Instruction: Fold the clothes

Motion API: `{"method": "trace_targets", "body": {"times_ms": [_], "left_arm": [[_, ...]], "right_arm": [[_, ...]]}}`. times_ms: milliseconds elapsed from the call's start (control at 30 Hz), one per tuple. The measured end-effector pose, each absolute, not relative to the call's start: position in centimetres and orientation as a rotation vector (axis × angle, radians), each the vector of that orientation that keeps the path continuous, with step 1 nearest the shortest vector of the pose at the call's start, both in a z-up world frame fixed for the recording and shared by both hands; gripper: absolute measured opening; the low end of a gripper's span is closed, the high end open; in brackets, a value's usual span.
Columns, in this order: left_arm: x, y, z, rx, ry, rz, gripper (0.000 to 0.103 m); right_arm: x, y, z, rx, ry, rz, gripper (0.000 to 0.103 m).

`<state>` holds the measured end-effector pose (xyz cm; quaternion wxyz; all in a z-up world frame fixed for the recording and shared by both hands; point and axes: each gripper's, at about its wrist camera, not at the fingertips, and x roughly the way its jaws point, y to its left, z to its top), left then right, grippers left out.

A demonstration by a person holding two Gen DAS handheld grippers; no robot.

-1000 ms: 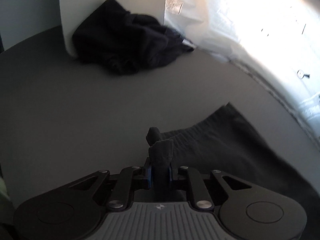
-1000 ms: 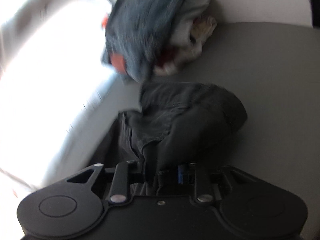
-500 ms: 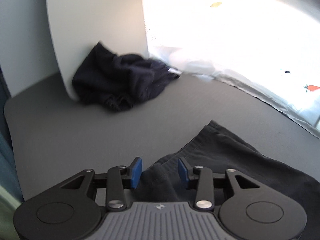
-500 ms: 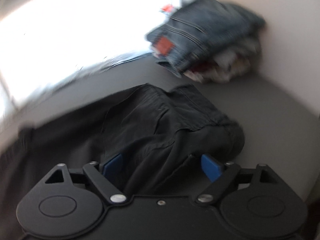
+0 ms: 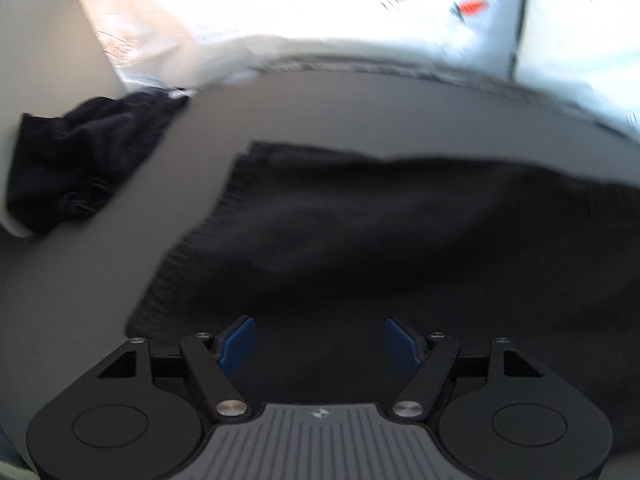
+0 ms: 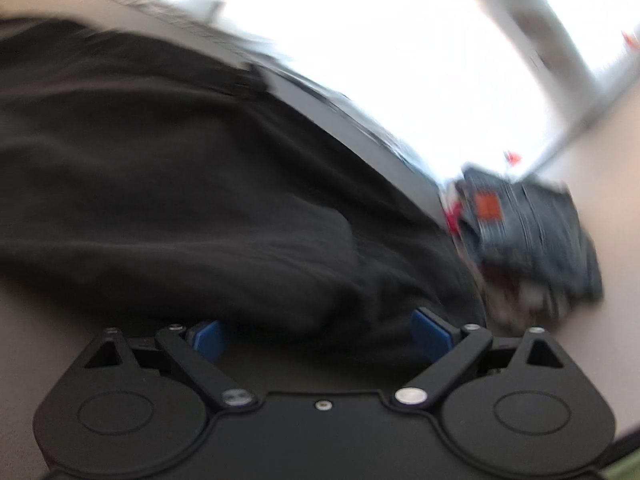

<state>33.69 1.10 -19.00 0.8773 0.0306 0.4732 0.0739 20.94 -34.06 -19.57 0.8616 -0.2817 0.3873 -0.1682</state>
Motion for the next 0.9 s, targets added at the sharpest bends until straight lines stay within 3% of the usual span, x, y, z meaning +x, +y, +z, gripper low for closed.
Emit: {"method": "trace_targets", "body": {"times_ms": [133,233,300,567,767,900], "left_arm": [[34.4,1.0,-20.8,0.081,1.062,0.135,0.073],[35.4,1.7,-21.7,0.060,1.108,0.151,0.073],[35.8,2.2,-22.1,0.037,1.120,0.159,0.079],[35.8,3.5,-22.6,-0.010,1.125,0.161,0.093],[36.2,4.0,-22.8,-0.021,1.142,0.178,0.099],[36.3,4.6,-23.0,-0.054,1.154,0.185,0.102]], "right_arm": [[23.3,-32.8,-18.1,-0.633,0.706,-0.367,0.095],[24.9,-34.3,-15.6,-0.394,0.620,-0.455,0.095],[25.7,-35.7,-15.5,-0.229,0.623,-0.496,0.096],[25.9,-33.8,-21.9,-0.621,0.819,-0.566,0.097],[26.7,-35.3,-21.2,-0.622,0.749,-0.708,0.099],[23.5,-38.0,-19.6,-0.454,0.751,-0.807,0.103]]}}
